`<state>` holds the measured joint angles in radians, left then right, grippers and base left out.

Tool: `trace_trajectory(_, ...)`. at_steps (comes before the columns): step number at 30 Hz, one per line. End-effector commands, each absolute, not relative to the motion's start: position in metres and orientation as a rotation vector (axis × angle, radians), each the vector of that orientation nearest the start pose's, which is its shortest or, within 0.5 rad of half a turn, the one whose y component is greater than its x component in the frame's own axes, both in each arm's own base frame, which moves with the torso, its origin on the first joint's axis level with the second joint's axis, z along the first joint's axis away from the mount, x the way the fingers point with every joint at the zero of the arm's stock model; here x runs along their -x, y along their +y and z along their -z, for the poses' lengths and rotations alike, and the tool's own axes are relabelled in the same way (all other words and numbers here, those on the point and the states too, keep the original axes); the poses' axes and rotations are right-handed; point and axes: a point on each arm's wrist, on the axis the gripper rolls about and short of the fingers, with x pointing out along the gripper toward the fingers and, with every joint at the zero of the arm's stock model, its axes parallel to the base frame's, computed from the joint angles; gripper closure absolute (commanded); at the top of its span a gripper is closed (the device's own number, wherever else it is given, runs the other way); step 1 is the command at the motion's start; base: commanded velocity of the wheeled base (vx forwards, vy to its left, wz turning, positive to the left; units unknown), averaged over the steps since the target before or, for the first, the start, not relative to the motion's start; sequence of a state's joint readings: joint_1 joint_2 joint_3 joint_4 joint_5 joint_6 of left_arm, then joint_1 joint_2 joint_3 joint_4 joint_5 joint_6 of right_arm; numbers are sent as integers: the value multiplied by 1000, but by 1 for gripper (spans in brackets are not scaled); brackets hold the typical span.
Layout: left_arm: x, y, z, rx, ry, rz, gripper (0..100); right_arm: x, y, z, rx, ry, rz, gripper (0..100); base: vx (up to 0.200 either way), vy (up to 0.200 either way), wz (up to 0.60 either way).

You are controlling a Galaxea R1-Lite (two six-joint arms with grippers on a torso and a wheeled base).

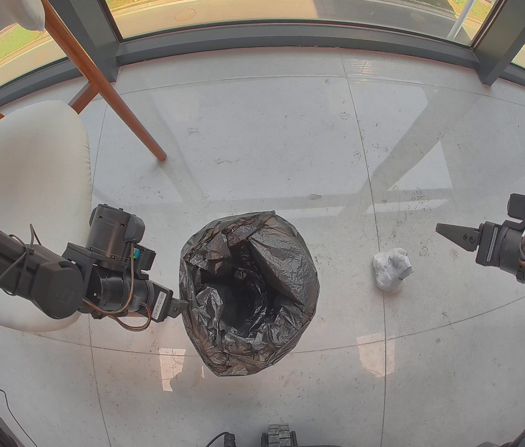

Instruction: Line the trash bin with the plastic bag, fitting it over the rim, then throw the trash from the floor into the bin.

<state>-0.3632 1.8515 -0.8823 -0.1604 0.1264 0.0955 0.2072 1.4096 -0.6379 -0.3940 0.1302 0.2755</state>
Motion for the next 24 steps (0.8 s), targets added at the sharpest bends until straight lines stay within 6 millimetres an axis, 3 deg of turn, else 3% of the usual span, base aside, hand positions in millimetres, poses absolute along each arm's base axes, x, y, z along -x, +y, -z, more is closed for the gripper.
trace_trajectory(1,-294,-105,-109,-278,784,250,0,-230,40,-183,-257,450,-231,0,0,0,0)
trace_trajectory(11,-286,-126,-137,-155,570,376,0,-263,11,-152,-189,551,-115,0,0,0,0)
trace_trajectory(16,-259,-117,-150,-97,505,392,0,-271,8,-139,-191,597,-100,0,0,0,0)
trace_trajectory(24,-217,-129,-165,-14,405,489,0,-285,3,-111,-195,633,-81,0,0,0,0)
